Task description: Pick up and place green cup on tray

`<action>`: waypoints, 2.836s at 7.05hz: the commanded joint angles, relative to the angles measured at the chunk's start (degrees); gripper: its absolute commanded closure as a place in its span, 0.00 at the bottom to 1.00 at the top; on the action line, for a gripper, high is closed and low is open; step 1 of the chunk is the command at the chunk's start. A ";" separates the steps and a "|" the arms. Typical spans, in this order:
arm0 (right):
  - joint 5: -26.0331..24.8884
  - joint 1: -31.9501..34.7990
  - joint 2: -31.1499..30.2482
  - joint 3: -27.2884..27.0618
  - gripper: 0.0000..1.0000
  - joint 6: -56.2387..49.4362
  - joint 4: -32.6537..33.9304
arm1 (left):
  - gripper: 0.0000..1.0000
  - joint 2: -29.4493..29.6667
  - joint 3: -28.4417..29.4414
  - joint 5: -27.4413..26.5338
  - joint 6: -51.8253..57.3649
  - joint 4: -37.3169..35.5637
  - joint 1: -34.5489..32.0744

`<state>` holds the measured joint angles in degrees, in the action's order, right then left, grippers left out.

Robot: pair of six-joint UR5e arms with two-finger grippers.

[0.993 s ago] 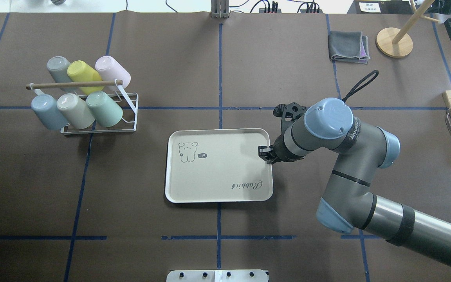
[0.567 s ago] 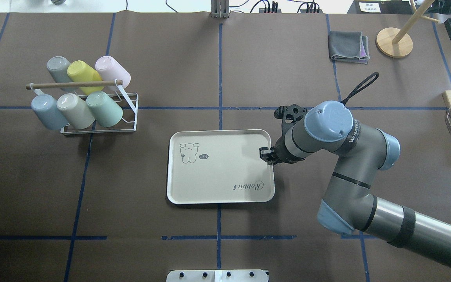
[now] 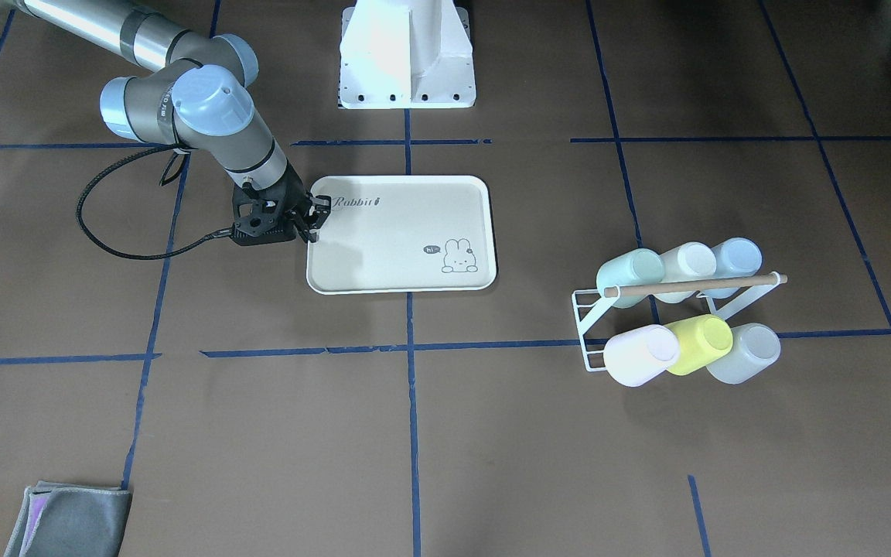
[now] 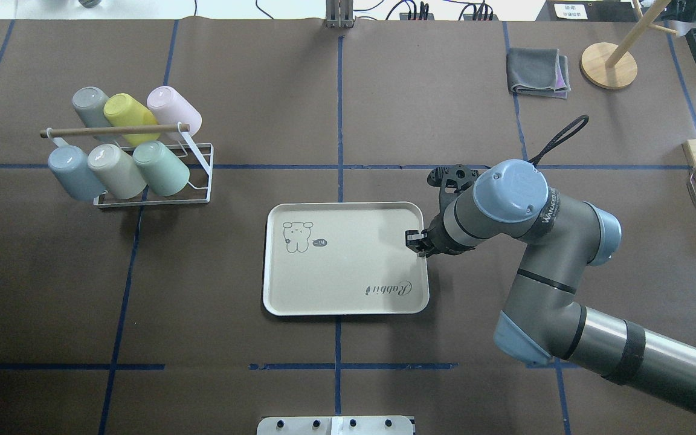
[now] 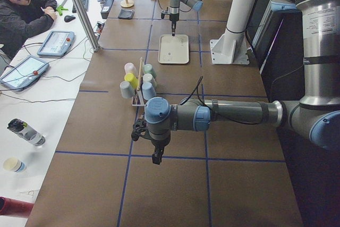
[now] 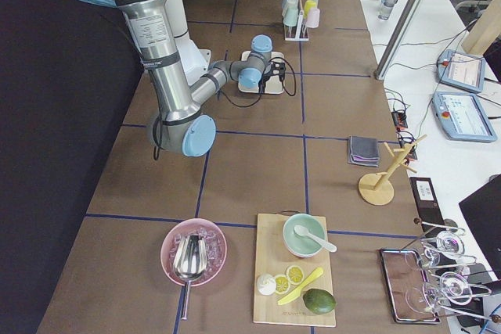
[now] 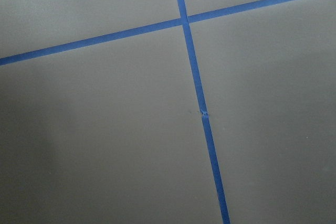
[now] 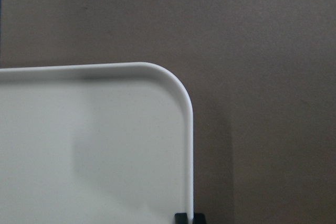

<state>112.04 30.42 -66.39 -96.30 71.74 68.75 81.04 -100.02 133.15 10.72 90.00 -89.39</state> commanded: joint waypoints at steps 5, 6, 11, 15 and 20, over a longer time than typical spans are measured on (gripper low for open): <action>1.05 4.09 1.78 -4.58 0.01 -0.62 10.18 | 0.00 0.09 -0.69 -0.09 0.08 0.18 0.00; 3.17 7.52 2.23 -5.03 0.01 -4.46 14.44 | 0.00 0.52 -0.44 -0.35 0.26 0.18 0.35; 11.45 30.09 -10.47 -6.10 0.01 -48.43 22.48 | 0.00 2.28 -0.17 -0.27 -0.27 0.70 1.58; 19.54 50.76 -25.51 -8.29 0.01 -77.64 23.00 | 0.00 10.45 0.45 0.87 -2.70 4.30 1.76; 18.92 52.55 -28.62 -8.56 0.01 -82.11 22.74 | 0.00 19.27 -9.39 -0.85 -14.94 14.60 21.74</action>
<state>131.00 82.98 -95.01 -104.82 -10.37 91.54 94.74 -107.46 134.45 -2.53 103.84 -74.33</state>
